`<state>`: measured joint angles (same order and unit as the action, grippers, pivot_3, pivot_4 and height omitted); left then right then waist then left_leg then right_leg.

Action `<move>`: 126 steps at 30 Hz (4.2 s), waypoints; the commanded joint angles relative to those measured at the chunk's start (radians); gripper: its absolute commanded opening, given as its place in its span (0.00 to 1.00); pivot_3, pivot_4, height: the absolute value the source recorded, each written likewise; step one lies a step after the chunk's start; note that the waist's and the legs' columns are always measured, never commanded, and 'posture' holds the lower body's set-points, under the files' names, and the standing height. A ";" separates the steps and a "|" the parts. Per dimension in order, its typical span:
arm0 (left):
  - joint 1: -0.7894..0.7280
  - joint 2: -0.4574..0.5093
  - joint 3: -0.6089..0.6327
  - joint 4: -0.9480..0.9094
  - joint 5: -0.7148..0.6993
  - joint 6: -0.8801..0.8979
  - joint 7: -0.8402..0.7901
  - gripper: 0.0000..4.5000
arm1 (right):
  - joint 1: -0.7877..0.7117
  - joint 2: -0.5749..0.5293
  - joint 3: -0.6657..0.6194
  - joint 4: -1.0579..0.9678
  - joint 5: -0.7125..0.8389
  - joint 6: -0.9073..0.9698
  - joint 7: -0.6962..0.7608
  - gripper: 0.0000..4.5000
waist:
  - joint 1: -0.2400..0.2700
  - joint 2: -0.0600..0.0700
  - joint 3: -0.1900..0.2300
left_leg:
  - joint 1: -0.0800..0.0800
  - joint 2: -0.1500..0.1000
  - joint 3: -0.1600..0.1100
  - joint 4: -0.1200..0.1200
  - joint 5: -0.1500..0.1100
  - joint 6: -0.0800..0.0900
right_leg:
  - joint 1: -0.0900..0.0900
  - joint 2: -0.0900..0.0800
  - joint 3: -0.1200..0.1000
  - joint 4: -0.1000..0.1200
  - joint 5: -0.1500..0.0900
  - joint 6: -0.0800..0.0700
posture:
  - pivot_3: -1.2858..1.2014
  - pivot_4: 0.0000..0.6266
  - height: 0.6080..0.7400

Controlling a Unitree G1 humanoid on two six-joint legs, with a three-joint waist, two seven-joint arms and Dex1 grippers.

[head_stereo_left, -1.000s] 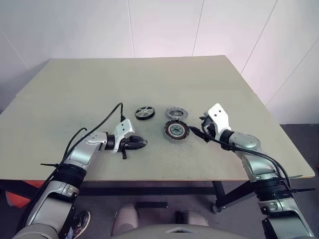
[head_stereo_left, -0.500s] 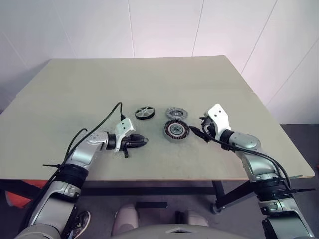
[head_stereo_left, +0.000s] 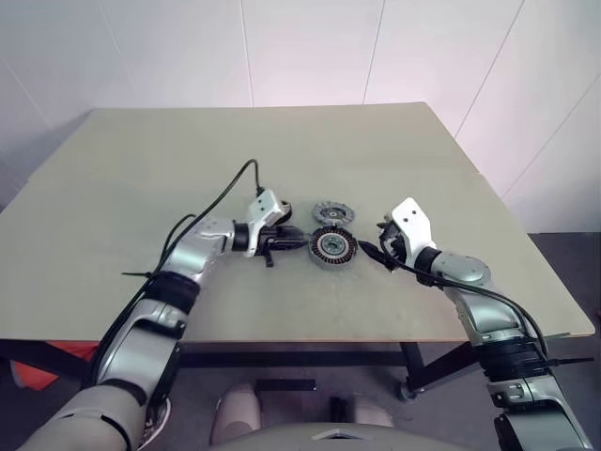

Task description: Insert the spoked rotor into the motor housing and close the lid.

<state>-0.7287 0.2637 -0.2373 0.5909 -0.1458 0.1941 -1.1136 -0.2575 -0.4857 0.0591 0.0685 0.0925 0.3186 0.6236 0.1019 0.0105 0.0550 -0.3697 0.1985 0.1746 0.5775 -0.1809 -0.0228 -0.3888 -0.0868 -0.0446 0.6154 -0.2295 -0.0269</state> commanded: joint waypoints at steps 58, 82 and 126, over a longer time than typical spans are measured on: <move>0.185 0.028 0.263 -0.319 -0.089 0.102 0.268 0.47 | -0.144 -0.030 0.108 -0.121 -0.064 0.018 0.072 0.72 | 0.002 -0.002 0.002 | -0.001 0.001 0.000 -0.001 -0.002 0.004 | 0.002 -0.002 -0.006 -0.003 0.000 0.000 | 0.52 0.00 1.00; 0.238 0.049 0.244 -0.388 -0.101 0.155 0.323 0.47 | -0.259 0.193 0.107 -0.133 0.016 0.462 -0.038 0.72 | -0.006 -0.002 0.002 | 0.000 0.002 -0.001 -0.001 0.001 -0.001 | 0.001 -0.001 -0.005 -0.002 0.000 0.000 | 0.52 0.00 1.00; 0.367 0.098 0.246 -0.520 -0.122 0.191 0.392 0.48 | -0.336 0.137 0.291 -0.146 0.002 0.670 -0.069 0.13 | -0.004 -0.002 0.002 | 0.001 0.002 -0.002 -0.002 0.004 -0.006 | 0.001 0.000 -0.004 0.000 0.000 0.000 | 0.52 0.00 1.00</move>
<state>-0.3521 0.3534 -0.0036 0.1102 -0.2545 0.3915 -0.7249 -0.5775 -0.3488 0.3480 -0.0795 0.1035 0.9903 0.5626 0.0982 0.0089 0.0571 -0.3681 0.2007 0.1730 0.5760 -0.1769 -0.0292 -0.3873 -0.0864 -0.0489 0.6159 -0.2292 -0.0270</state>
